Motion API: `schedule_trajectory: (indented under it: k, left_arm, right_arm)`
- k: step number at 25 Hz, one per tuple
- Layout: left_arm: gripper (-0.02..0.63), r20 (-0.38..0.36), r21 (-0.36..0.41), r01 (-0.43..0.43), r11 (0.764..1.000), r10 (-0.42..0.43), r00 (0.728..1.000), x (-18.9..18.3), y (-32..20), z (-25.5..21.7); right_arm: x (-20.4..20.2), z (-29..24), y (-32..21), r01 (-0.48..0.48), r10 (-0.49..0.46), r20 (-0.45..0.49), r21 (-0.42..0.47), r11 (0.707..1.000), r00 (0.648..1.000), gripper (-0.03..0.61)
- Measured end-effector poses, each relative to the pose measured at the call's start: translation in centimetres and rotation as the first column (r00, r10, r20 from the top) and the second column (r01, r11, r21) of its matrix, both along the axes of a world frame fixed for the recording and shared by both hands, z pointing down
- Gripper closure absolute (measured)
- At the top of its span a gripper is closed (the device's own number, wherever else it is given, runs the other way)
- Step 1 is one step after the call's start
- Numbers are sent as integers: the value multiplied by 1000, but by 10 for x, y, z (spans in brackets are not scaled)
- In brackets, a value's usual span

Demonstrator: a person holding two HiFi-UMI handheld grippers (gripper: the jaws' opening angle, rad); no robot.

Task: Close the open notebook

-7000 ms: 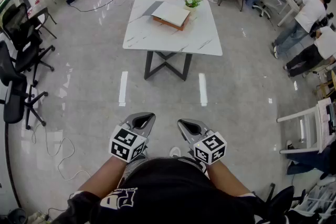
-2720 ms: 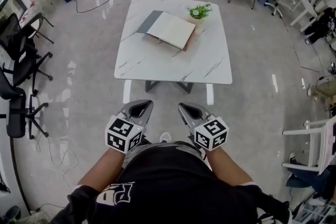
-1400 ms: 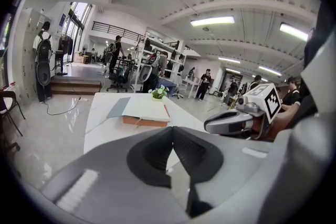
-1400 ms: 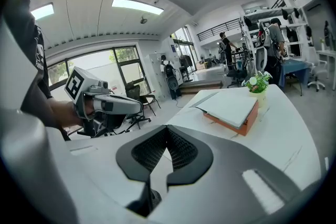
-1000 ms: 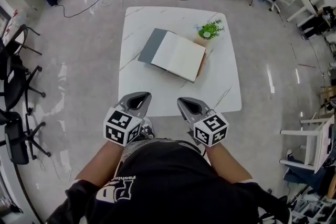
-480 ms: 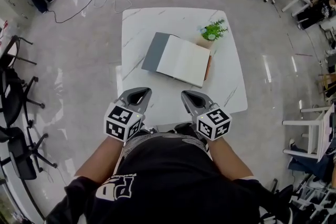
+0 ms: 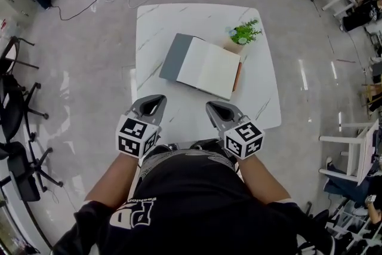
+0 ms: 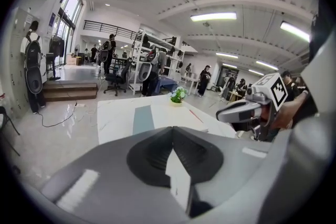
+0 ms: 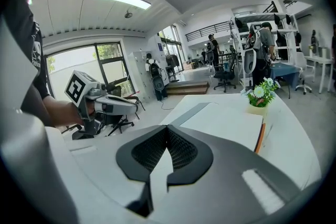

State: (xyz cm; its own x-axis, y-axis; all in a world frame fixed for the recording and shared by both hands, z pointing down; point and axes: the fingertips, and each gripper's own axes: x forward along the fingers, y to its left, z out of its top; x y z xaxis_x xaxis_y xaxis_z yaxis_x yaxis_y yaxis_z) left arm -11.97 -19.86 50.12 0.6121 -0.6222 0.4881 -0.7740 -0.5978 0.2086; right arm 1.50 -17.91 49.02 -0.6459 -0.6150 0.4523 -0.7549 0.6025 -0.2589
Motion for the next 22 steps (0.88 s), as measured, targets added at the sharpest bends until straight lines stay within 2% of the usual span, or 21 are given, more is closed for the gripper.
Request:
schedule_trajectory:
  k: [6, 13, 22]
  left_arm:
    - [554, -10, 8, 40, 999, -40, 999, -3, 1, 0]
    - [554, 11, 30, 23, 999, -24, 1000, -1, 3, -3]
    - [554, -28, 24, 27, 999, -26, 999, -3, 0, -6]
  right_arm:
    - [-5, 4, -1, 30, -30, 3, -3, 1000, 1000, 578]
    - [-10, 4, 7, 33, -33, 10, 10, 999, 999, 578]
    - [-8, 3, 8, 16, -16, 10, 12, 1000, 1000, 578]
